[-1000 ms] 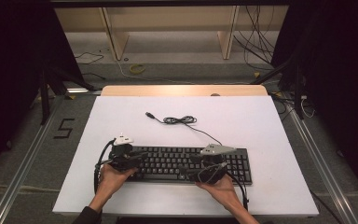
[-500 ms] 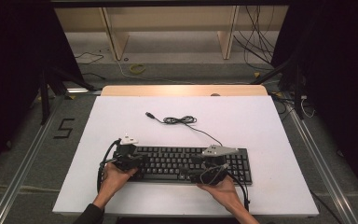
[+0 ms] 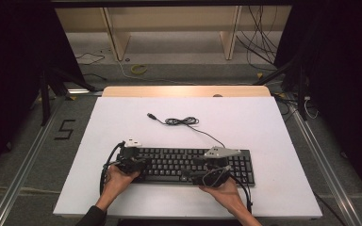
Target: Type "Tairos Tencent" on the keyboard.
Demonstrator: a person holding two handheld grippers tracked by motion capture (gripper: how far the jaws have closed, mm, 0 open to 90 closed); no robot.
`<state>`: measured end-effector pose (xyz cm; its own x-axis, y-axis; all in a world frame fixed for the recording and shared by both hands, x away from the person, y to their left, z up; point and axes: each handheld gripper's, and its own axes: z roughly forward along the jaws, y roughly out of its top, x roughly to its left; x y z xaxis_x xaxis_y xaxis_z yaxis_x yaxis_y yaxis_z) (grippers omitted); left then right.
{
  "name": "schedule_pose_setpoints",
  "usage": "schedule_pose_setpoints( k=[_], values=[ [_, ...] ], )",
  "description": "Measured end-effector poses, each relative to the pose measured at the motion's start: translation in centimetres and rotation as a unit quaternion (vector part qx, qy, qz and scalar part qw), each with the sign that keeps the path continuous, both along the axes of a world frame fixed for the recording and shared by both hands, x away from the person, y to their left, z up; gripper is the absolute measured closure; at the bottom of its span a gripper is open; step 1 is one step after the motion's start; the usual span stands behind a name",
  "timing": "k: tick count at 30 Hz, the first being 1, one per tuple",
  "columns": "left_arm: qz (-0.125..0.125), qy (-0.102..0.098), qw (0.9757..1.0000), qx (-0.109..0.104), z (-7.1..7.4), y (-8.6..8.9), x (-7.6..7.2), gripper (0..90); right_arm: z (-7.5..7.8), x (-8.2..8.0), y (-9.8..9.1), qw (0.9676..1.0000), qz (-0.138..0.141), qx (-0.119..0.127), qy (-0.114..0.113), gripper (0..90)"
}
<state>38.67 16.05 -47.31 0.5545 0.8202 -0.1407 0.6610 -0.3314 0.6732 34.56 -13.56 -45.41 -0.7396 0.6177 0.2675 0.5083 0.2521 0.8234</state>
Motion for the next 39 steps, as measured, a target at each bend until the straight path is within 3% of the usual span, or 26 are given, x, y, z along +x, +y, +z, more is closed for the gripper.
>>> schedule_pose_setpoints(
  k=[16, 39],
  values=[
    [0.011, -0.013, 0.9998, -0.014, 0.8, 0.3, -0.4, 85.2, 0.1, 0.0, 0.0, 1.0, 0.0, 0.001, -0.002, 35.9],
    [0.011, -0.024, 0.9982, -0.054, 1.7, 1.5, -1.3, 59.5, 0.0, 0.2, 0.3, 1.0, 0.002, -0.001, -0.001, 36.0]
  ],
)
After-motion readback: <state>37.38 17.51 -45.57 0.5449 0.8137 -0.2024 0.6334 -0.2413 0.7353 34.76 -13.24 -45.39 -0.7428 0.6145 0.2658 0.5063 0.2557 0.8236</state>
